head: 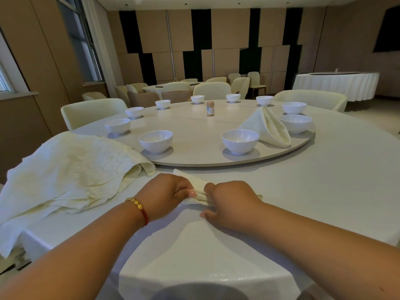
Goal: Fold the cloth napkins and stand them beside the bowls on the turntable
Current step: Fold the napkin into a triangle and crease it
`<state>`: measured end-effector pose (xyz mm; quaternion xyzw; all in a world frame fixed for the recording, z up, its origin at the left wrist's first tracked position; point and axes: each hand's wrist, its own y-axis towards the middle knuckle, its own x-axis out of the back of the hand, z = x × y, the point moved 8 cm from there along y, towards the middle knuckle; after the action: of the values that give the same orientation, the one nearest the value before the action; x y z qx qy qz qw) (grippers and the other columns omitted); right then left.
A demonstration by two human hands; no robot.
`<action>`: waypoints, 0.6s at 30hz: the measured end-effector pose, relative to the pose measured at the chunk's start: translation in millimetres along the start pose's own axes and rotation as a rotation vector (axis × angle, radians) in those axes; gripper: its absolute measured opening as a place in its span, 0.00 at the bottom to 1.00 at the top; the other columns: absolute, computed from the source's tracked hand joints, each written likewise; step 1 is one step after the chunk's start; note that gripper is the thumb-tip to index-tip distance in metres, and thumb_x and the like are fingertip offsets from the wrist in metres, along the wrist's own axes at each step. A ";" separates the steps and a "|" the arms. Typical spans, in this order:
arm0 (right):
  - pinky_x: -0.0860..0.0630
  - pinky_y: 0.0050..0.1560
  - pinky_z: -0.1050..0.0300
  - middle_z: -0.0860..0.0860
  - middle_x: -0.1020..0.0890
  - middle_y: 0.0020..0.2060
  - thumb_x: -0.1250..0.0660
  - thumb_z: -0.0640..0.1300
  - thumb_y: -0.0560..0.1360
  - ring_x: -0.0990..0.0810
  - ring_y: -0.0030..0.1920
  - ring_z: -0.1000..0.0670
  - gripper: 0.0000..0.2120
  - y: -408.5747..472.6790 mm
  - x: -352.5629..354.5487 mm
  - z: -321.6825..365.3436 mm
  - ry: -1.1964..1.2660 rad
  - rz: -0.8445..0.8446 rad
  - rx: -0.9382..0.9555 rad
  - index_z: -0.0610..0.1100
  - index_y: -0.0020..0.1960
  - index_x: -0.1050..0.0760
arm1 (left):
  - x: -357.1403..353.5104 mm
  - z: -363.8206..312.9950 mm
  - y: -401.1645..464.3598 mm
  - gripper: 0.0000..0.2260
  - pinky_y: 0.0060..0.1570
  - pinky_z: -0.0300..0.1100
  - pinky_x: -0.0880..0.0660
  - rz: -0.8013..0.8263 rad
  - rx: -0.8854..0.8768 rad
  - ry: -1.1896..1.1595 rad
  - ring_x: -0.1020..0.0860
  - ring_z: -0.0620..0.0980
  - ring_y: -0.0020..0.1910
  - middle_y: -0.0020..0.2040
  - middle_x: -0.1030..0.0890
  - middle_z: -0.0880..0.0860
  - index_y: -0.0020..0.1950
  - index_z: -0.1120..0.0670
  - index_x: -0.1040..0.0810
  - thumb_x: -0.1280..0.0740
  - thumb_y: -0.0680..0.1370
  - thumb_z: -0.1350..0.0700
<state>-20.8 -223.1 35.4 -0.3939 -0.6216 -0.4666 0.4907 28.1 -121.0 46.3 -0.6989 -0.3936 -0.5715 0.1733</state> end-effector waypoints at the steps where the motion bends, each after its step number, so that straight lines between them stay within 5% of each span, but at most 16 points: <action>1: 0.35 0.34 0.57 0.49 0.24 0.39 0.42 0.55 0.79 0.26 0.38 0.44 0.15 3.7 0.8 1.9 -0.026 -0.016 0.002 0.46 0.58 0.30 | 2.6 -0.7 3.6 0.09 0.42 0.37 0.29 0.000 0.013 -0.011 0.26 0.44 0.37 0.38 0.20 0.48 0.44 0.50 0.19 0.36 0.80 0.50; 5: 0.44 0.29 0.59 0.54 0.36 0.30 0.43 0.51 0.80 0.30 0.37 0.45 0.11 13.9 10.8 -12.9 0.097 -0.030 -0.030 0.49 0.40 0.37 | 22.6 20.4 17.7 0.15 0.39 0.24 0.31 -0.155 0.173 -0.304 0.25 0.35 0.34 0.36 0.19 0.47 0.41 0.57 0.17 0.38 0.81 0.52; 9: 0.43 0.29 0.57 0.52 0.35 0.27 0.38 0.53 0.79 0.36 0.29 0.52 0.21 19.1 40.0 -54.5 0.366 -0.173 -0.203 0.49 0.32 0.42 | 44.1 65.9 23.6 0.27 0.48 0.37 0.30 -0.397 0.361 -0.455 0.20 0.46 0.45 0.41 0.16 0.48 0.44 0.54 0.16 0.49 0.82 0.41; 15: 0.40 0.31 0.57 0.50 0.30 0.28 0.36 0.51 0.78 0.32 0.30 0.51 0.18 53.9 63.5 -110.4 0.554 -0.410 -0.425 0.44 0.33 0.34 | 19.7 82.7 49.1 0.22 0.62 0.47 0.34 -0.126 0.364 -0.103 0.29 0.56 0.62 0.63 0.24 0.54 0.68 0.53 0.28 0.54 0.83 0.45; 18: 0.41 0.30 0.59 0.51 0.32 0.28 0.37 0.50 0.79 0.34 0.30 0.53 0.19 80.2 60.6 -119.7 0.550 -0.424 -0.486 0.45 0.32 0.38 | -4.0 81.8 63.1 0.26 0.70 0.50 0.42 0.028 0.328 0.111 0.32 0.56 0.68 0.65 0.27 0.55 0.71 0.53 0.32 0.60 0.83 0.45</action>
<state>71.6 -316.4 120.0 -0.2222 -0.4066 -0.7780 0.4243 129.3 -105.6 32.2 -0.6340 -0.4617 -0.5349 0.3144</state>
